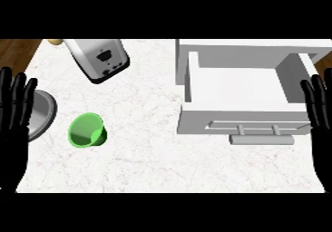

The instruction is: Pick up the cup, place it into the drawer and close the drawer

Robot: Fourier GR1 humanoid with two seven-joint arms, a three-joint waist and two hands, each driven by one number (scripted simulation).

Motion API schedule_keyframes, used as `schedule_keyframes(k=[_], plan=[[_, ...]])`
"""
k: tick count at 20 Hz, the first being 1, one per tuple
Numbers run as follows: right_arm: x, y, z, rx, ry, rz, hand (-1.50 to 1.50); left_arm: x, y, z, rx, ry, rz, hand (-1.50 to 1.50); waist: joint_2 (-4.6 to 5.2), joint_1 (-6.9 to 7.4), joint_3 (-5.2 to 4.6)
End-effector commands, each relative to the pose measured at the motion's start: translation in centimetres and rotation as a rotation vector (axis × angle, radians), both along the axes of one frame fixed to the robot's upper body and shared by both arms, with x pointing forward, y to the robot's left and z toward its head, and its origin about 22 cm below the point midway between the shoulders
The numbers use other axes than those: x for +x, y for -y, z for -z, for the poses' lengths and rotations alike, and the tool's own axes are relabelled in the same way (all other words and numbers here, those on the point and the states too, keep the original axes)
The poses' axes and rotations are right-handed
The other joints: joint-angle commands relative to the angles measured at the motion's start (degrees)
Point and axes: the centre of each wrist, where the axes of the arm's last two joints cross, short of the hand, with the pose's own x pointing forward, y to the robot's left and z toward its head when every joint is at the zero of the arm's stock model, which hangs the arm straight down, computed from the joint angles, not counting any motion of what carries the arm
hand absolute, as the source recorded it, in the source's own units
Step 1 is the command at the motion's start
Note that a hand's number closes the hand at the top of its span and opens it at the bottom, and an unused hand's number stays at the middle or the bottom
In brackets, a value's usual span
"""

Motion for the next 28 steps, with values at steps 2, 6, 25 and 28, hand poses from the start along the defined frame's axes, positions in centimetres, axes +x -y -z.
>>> schedule_keyframes(k=[2,6,25,28], plan=[[0.2,-1.7,0.2,-0.006,-0.035,-0.031,-1.50,1.1,0.9,0.6,-0.025,-0.033,-0.113,-1.50,-1.07,0.02,1.44],[0.9,-1.3,0.5,-0.011,-0.033,-0.068,-1.50,1.5,1.8,1.7,-0.045,-0.037,-0.370,-1.50,-0.99,0.13,1.49],[-1.4,-2.4,-0.1,0.070,-0.104,-0.169,-1.50,4.0,4.4,2.8,-0.271,-0.140,-0.365,-1.50,-1.17,-0.09,1.44],[1.7,-2.3,2.0,0.076,-0.113,-0.166,-1.50,2.8,6.6,6.2,-0.274,-0.139,-0.379,-1.50,-1.09,0.10,1.43]])
